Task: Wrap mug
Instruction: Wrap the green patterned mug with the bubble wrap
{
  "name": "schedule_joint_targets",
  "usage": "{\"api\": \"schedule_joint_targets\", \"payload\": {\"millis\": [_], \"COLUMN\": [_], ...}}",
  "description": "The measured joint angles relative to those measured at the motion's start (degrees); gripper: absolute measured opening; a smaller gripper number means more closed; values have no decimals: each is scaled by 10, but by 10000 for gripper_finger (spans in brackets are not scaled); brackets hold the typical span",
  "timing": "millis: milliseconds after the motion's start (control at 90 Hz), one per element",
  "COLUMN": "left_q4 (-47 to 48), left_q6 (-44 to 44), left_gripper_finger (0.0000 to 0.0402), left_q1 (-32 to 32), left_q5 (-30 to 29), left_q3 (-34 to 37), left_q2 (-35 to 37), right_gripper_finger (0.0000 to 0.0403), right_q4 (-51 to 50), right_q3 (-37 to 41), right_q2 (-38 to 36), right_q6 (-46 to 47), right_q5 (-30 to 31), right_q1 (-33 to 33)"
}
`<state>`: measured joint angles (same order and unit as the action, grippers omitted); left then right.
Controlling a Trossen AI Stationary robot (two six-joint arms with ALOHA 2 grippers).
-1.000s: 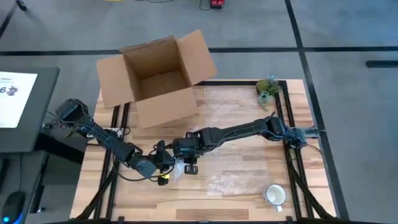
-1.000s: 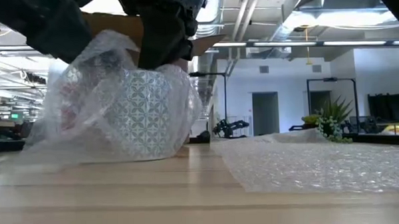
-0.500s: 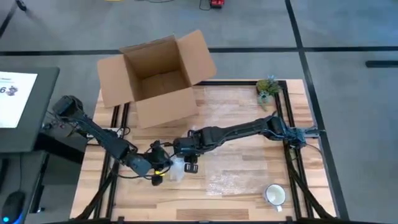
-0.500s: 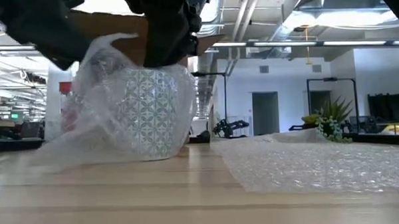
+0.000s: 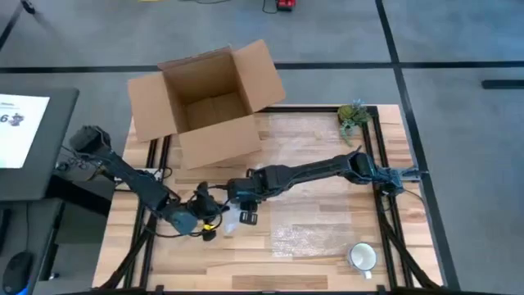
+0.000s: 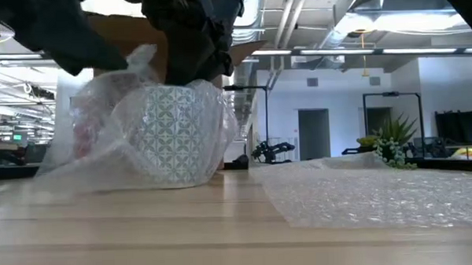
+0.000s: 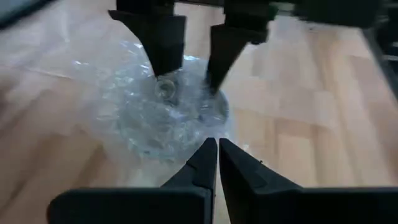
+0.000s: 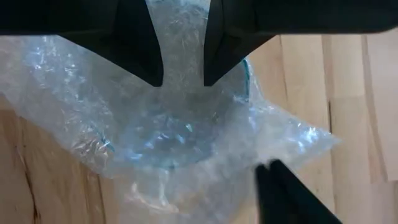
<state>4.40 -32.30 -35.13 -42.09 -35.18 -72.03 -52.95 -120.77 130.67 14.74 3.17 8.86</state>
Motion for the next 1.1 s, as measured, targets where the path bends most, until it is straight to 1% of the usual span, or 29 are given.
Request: {"api": "schedule_joint_targets", "payload": {"millis": [100,244,378,522,611,733,889,1100], "left_q4": [-11,-24,-25,-26,-26,-27,-29,-18], "left_q6": [23,30,31,35,36,35,35,54], "left_gripper_finger": [0,0,0,0,0,0,0,0], "left_q1": [16,32,37,38,38,38,38,26], "left_q5": [2,15,24,28,28,29,28,20], "left_q3": [1,0,0,0,0,0,0,1], "left_q2": [-23,-39,-40,-39,-40,-40,-40,-26], "right_gripper_finger": [107,107,107,107,107,107,97,79], "right_q4": [0,0,-30,-36,-30,-13,3,59], "right_q3": [0,-1,-21,-49,-68,-69,-37,45], "right_q2": [-2,-8,-8,-8,-7,-8,-2,-2], "right_q6": [2,4,4,4,-4,-22,-26,-28], "right_q5": [0,0,-1,-1,-1,12,14,2], "right_q1": [3,4,9,18,23,23,0,-21]}}
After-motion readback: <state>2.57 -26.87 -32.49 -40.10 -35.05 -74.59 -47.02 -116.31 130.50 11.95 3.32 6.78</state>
